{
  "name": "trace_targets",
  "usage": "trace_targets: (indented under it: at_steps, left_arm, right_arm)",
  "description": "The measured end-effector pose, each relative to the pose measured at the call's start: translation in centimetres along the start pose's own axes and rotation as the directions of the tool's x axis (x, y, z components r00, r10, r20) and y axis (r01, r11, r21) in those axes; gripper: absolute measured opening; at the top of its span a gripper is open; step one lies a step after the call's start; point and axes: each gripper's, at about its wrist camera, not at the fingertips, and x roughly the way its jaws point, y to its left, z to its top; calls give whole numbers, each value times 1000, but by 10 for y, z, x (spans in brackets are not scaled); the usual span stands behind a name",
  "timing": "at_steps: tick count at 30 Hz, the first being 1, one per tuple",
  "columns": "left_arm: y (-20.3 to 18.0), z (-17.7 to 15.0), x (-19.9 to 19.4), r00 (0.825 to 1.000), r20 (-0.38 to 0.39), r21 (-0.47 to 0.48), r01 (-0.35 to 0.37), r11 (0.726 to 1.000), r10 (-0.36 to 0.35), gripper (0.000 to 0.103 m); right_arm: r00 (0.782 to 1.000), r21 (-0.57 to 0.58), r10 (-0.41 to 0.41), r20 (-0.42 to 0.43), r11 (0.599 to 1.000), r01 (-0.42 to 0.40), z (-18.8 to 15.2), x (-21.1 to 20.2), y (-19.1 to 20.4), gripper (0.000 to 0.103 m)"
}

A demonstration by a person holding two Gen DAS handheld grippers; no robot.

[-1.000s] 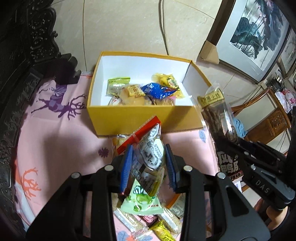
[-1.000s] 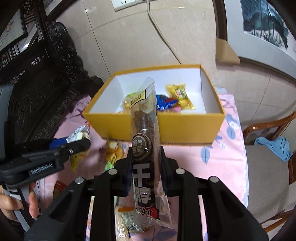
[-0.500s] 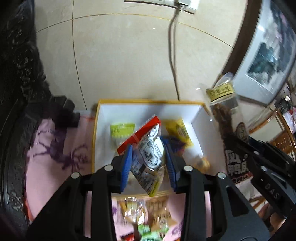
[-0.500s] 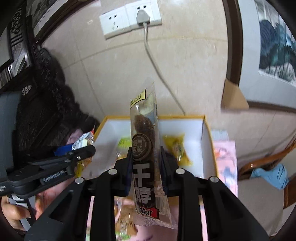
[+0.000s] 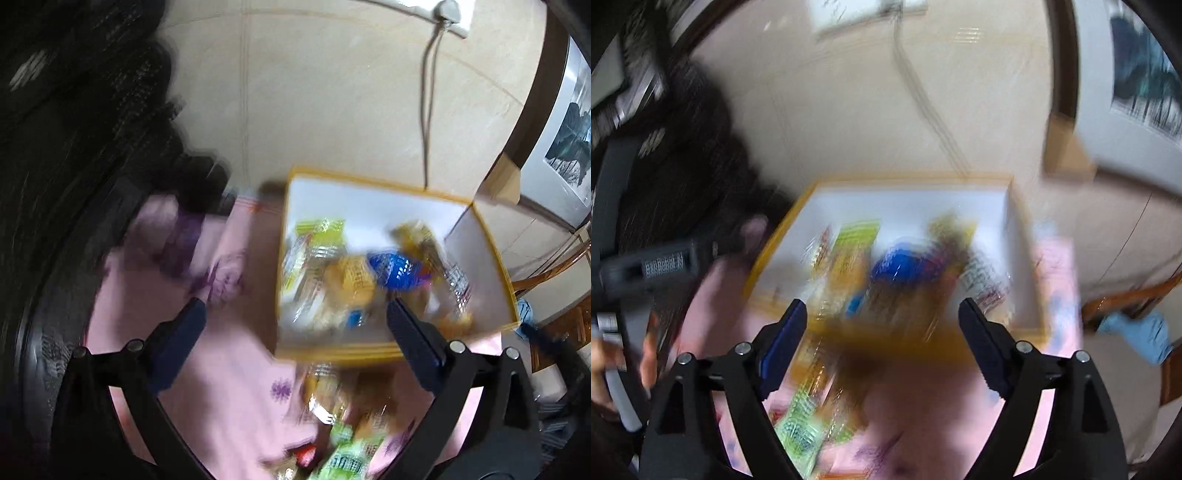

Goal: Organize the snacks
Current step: 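Grasp the brown paper snack bag with the right gripper while the left grasps the red biscuit packet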

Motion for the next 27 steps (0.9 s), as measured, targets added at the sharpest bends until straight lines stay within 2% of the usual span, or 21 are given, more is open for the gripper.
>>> trace_targets:
  at_steps: [3, 5, 8, 12, 15, 18, 19, 21, 23, 24, 25, 27]
  left_arm:
    - [33, -65, -1, 994, -94, -123, 47, 991, -59, 100]
    - [48, -99, -2, 986, -159, -129, 21, 991, -41, 100]
    - [68, -131, -9, 975, -220, -112, -25, 993, -1, 100]
    - [88, -160, -23, 964, -263, -91, -51, 995, 25, 100]
    - [95, -172, -30, 961, -271, -71, -71, 995, 50, 100]
    - [102, -177, -39, 962, -263, -59, -89, 994, 71, 100]
    - [106, -178, -42, 962, -261, -55, -99, 994, 82, 100]
    - [111, -176, -43, 960, -264, -56, -110, 992, 92, 100]
    - [117, -178, -43, 956, -275, -64, -122, 990, 100, 100]
    - [119, -180, -43, 954, -281, -66, -126, 990, 102, 100]
    - [122, -182, -42, 952, -288, -66, -130, 989, 106, 100]
    - [125, -190, -38, 943, -312, -54, -140, 989, 117, 100]
  right_arm:
    - [995, 1, -27, -95, 1000, 27, -50, 25, 21, 87]
    - [990, 7, -49, -133, 999, 50, -67, 42, 29, 87]
    - [987, 2, -102, -124, 995, 103, -75, 60, 35, 87]
    - [975, -4, -165, -151, 986, 167, -76, 85, 35, 87]
    - [954, -18, -217, -205, 976, 218, -80, 109, 31, 87]
    - [943, -24, -221, -250, 975, 222, -86, 126, 32, 88]
    - [936, -29, -217, -276, 975, 218, -90, 133, 33, 92]
    - [940, -39, -235, -248, 972, 232, -92, 135, 35, 93]
    - [947, -42, -225, -231, 974, 222, -93, 133, 34, 83]
    - [951, -53, -219, -219, 976, 212, -94, 130, 35, 58]
    - [957, -80, -204, -206, 978, 191, -93, 126, 39, 47]
    - [954, -98, -196, -225, 979, 178, -93, 124, 39, 46]
